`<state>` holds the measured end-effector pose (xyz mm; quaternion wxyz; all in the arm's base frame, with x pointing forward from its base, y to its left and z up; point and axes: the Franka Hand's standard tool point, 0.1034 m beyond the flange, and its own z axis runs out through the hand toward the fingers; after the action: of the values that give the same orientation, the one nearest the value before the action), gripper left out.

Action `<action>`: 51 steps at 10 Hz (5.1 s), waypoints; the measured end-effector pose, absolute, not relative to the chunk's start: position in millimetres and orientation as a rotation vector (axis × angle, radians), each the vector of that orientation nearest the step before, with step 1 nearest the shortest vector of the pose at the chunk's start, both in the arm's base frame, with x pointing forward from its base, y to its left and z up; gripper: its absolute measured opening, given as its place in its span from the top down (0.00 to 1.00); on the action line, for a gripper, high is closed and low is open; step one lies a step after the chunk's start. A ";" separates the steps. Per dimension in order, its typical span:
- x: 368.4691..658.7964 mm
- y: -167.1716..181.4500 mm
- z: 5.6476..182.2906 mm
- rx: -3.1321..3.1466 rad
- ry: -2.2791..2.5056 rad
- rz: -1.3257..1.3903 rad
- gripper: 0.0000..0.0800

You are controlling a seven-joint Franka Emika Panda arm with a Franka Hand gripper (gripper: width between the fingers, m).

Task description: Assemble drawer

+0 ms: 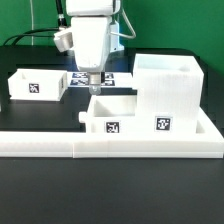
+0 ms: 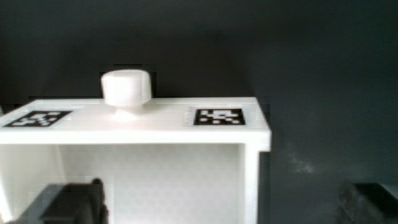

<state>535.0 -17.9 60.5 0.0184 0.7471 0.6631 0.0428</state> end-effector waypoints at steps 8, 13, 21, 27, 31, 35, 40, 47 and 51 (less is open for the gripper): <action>525.1 -5.7 26.0 2.328 2.120 0.106 0.19; 517.7 -6.1 10.9 2.351 2.127 0.080 0.49; 514.2 -14.1 11.4 2.359 2.110 0.079 0.95; 516.6 -22.0 26.9 2.475 1.923 0.112 0.95; 515.3 -17.7 22.1 2.489 1.911 0.114 0.95; 512.0 -7.0 13.3 2.504 1.905 0.109 0.95; 508.1 -6.6 11.1 2.494 1.951 0.054 0.95; 509.7 -2.8 10.1 2.452 1.975 0.035 0.95; 515.1 -2.6 10.3 2.459 1.962 0.042 0.95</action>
Offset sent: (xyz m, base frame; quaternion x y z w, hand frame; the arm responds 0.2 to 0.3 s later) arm 0.0095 0.0192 -0.0060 0.0052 0.0100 -0.0191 0.9998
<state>515.1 -2.6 10.3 -0.0020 0.7816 0.6236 0.0135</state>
